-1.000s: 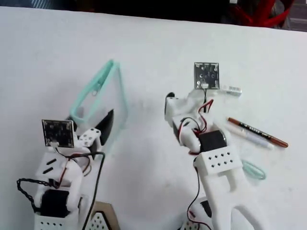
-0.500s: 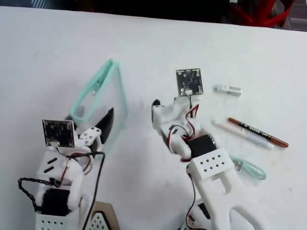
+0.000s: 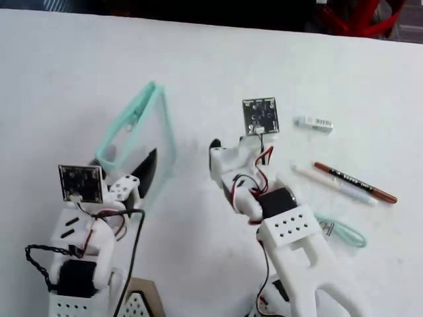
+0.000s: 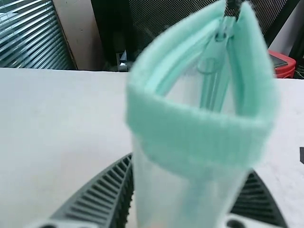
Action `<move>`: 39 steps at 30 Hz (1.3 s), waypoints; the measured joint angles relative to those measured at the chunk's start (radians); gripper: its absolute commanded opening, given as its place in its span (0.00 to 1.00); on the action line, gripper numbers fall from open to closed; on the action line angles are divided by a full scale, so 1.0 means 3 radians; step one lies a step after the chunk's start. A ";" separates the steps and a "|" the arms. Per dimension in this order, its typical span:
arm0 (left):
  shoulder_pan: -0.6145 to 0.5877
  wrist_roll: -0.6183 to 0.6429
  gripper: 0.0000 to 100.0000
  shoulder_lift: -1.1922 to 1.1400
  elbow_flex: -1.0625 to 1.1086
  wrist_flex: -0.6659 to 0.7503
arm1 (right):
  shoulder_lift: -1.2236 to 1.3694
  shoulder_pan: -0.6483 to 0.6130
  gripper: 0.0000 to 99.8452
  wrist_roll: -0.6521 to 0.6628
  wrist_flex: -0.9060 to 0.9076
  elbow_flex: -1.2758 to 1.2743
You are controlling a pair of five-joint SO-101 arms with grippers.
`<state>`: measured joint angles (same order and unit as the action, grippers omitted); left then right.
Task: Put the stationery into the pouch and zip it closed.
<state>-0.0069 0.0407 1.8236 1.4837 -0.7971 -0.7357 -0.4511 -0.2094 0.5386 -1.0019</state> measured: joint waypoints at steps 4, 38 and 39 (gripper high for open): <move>0.0000 0.0000 0.29 0.0000 0.0000 0.0000 | 0.0000 0.0000 0.19 0.0000 -0.0077 -0.0026; 0.0000 0.0000 0.29 0.0000 0.0005 0.0000 | 0.0000 -0.0026 0.19 0.0000 -0.0082 -0.0026; 0.0000 0.0000 0.29 0.0000 0.0005 0.0000 | 0.0000 -0.0026 0.19 0.0000 -0.0082 -0.0026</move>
<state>-0.0069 0.0407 1.8236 1.4853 -0.7971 -0.7357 -0.4588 -0.2094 0.5140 -1.0096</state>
